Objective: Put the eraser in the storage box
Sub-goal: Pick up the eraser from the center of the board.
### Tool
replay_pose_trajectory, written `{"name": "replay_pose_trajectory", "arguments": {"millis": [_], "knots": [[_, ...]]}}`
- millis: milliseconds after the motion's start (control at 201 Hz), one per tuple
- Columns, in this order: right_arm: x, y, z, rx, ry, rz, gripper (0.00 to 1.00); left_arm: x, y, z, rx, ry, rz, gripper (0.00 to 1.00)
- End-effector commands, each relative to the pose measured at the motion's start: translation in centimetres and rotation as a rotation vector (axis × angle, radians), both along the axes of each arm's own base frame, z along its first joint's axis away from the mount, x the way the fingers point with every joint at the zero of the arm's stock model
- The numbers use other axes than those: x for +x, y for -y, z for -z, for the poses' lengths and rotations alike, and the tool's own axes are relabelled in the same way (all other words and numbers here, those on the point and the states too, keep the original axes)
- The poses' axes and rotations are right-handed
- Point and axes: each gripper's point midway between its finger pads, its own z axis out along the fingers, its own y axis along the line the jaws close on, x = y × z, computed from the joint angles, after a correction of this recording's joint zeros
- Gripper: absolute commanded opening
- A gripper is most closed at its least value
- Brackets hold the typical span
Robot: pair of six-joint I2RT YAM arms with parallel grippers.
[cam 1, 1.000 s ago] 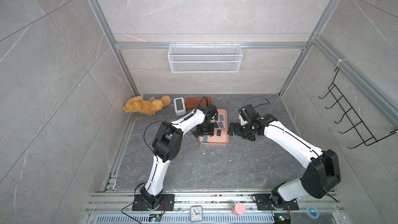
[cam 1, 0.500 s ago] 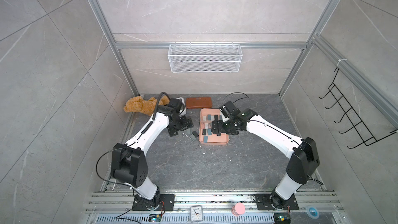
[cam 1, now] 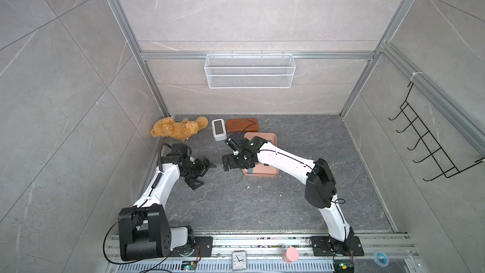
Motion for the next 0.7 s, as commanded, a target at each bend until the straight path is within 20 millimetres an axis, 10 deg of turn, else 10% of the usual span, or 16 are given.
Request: {"name": "replay_pose_trajectory", "arguments": {"millis": [0,269,697], "knots": [[-0.8,-1.0,1.8,-0.057,-0.049,0.002,0.99,0.0,-0.1,-0.6,-0.072,0.038,-0.021,0.99],[0.1,-2.6,4.9,-0.141,-0.092,0.006,1.00,-1.4,-2.7,-0.3,-0.059,0.016,-0.027,0.99],[0.7,0.3,7.4,-0.307,-0.080,0.013,1.00,-0.2,-1.9,-0.3,-0.079,0.007,0.014,0.99]]}}
